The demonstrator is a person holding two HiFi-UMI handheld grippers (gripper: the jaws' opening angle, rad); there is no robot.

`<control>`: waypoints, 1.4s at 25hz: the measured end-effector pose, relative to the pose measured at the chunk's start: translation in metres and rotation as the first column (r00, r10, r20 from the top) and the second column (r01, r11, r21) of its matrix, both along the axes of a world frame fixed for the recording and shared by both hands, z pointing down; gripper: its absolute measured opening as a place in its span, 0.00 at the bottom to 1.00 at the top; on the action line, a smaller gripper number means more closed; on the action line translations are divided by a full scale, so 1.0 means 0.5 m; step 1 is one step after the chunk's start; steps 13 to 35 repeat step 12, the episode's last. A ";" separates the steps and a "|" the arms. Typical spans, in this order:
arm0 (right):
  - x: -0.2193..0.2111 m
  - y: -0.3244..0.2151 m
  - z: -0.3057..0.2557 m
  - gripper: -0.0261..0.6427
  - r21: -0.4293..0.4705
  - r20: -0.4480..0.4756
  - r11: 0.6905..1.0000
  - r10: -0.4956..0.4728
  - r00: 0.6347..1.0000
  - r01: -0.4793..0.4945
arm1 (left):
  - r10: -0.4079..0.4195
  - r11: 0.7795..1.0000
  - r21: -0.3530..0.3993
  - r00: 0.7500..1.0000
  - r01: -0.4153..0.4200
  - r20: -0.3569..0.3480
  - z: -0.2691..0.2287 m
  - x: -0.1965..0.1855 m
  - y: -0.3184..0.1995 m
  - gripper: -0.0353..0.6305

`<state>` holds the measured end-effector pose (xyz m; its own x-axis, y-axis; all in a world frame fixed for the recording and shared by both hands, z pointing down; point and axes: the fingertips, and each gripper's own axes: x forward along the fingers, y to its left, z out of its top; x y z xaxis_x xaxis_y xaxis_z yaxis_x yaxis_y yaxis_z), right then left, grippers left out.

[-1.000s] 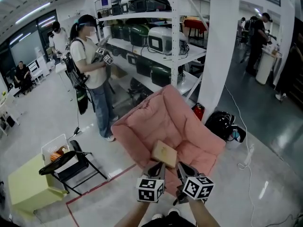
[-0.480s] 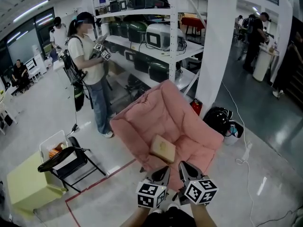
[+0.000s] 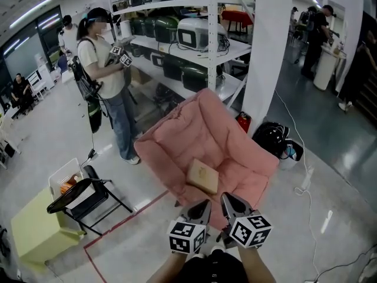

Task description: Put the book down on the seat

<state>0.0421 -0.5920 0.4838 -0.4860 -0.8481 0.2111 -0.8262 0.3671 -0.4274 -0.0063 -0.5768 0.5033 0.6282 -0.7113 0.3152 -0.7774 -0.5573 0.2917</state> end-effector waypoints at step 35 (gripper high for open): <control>-0.014 -0.029 0.017 0.06 -0.023 0.014 0.999 -0.037 0.999 0.037 | -0.026 0.999 -0.032 1.000 0.026 0.008 0.021 -0.005 -0.024 0.07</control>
